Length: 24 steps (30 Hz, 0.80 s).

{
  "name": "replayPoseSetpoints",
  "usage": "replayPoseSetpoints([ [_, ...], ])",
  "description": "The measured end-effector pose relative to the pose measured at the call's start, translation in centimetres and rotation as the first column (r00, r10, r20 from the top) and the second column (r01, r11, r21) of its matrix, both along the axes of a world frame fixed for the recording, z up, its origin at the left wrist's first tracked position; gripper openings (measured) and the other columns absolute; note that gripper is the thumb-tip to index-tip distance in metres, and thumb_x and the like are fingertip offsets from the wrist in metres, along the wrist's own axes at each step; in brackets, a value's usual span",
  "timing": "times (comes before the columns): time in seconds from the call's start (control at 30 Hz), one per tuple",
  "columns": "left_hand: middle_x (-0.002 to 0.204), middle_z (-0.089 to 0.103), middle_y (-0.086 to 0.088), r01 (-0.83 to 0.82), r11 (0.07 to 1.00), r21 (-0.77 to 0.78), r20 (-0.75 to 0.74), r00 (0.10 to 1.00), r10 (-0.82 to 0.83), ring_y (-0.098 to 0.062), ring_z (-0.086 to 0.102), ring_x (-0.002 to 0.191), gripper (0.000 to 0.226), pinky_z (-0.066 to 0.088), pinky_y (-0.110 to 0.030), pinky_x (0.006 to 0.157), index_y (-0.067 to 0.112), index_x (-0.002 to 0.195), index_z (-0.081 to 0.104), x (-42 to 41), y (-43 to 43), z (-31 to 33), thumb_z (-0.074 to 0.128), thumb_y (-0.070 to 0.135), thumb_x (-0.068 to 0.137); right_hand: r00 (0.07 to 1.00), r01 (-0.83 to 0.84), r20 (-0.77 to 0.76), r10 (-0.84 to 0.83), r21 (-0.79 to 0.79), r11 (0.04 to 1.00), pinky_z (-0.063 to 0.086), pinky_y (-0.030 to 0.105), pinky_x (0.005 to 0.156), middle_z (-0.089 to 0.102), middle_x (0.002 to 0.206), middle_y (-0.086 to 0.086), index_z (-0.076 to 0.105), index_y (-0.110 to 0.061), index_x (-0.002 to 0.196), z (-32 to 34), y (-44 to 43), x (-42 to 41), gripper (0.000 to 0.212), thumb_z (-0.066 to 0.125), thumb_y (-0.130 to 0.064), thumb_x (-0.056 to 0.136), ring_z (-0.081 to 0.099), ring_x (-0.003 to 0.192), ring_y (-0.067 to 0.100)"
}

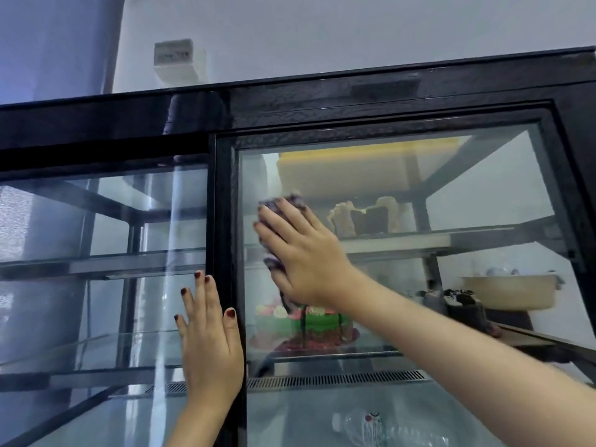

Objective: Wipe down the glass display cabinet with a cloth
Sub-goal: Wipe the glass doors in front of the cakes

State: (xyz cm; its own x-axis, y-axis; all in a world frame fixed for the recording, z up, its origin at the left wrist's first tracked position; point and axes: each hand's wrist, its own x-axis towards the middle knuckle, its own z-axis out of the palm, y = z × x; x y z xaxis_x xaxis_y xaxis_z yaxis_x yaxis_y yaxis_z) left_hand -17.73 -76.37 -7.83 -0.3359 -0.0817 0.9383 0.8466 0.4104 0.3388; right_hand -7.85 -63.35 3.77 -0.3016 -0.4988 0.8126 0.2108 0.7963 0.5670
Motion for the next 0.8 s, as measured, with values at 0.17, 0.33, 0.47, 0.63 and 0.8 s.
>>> replayPoseSetpoints([
  [0.17, 0.154, -0.007, 0.015, 0.003, 1.000, 0.005, -0.006, 1.000, -0.003, -0.007, -0.016, 0.142, 0.056, -0.007, -0.034, 0.115, 0.026, 0.144, -0.005, -0.3, 0.2, -0.1, 0.016, 0.036, 0.093, 0.967, -0.051, -0.251, -0.053, -0.390, 0.919, 0.022, 0.049, 0.114, 0.039, 0.147, 0.012, 0.048, -0.009, 0.136, 1.5, 5.1, 2.8, 0.059, 0.036, -0.038, 0.086, 0.027, 0.139, 0.035],
  [0.33, 0.154, -0.008, 0.018, 0.024, 1.000, 0.019, -0.031, 0.999, -0.023, -0.002, -0.017, 0.141, 0.058, -0.007, -0.035, 0.115, 0.029, 0.144, -0.004, -0.8, 0.3, -0.2, 0.009, 0.046, 0.091, 0.903, -0.116, -0.380, -0.202, -0.666, 0.737, 0.010, 0.049, 0.116, 0.023, 0.154, 0.011, 0.032, -0.011, 0.144, 11.3, 4.1, 2.3, 0.061, 0.040, -0.037, 0.090, 0.012, 0.142, 0.035],
  [0.47, 0.155, -0.003, 0.014, 0.018, 1.000, 0.020, -0.034, 0.999, -0.017, -0.006, -0.015, 0.142, 0.056, -0.006, -0.037, 0.117, 0.026, 0.144, -0.002, -0.6, 0.1, -0.1, 0.012, 0.044, 0.093, 0.969, 0.009, -0.229, -0.096, -0.355, 0.935, 0.005, 0.045, 0.117, 0.022, 0.156, 0.007, 0.032, -0.014, 0.145, 8.9, -0.4, -1.1, 0.060, 0.035, -0.039, 0.091, 0.011, 0.144, 0.030],
  [0.63, 0.154, -0.005, 0.011, -0.020, 1.000, -0.010, -0.002, 1.000, 0.020, -0.009, -0.016, 0.141, 0.055, -0.010, -0.036, 0.116, 0.023, 0.144, -0.004, 0.2, -0.1, -0.1, 0.015, 0.037, 0.094, 0.992, 0.120, 0.031, -0.118, -0.067, 0.990, 0.019, 0.051, 0.114, 0.034, 0.151, 0.008, 0.044, -0.013, 0.140, -7.5, 1.1, 1.1, 0.065, 0.040, -0.041, 0.082, 0.023, 0.142, 0.032],
  [0.8, 0.155, -0.004, 0.003, -0.067, 0.997, -0.048, -0.048, 0.997, 0.065, -0.013, -0.017, 0.141, 0.057, -0.008, -0.038, 0.116, 0.011, 0.146, 0.000, 0.4, 0.4, -1.5, 0.026, 0.026, 0.097, 0.981, 0.050, -0.152, -0.121, -0.404, 0.913, 0.025, 0.055, 0.110, 0.042, 0.144, 0.019, 0.052, -0.002, 0.132, -9.9, 12.2, 8.8, 0.061, 0.042, -0.031, 0.079, 0.028, 0.136, 0.040],
])
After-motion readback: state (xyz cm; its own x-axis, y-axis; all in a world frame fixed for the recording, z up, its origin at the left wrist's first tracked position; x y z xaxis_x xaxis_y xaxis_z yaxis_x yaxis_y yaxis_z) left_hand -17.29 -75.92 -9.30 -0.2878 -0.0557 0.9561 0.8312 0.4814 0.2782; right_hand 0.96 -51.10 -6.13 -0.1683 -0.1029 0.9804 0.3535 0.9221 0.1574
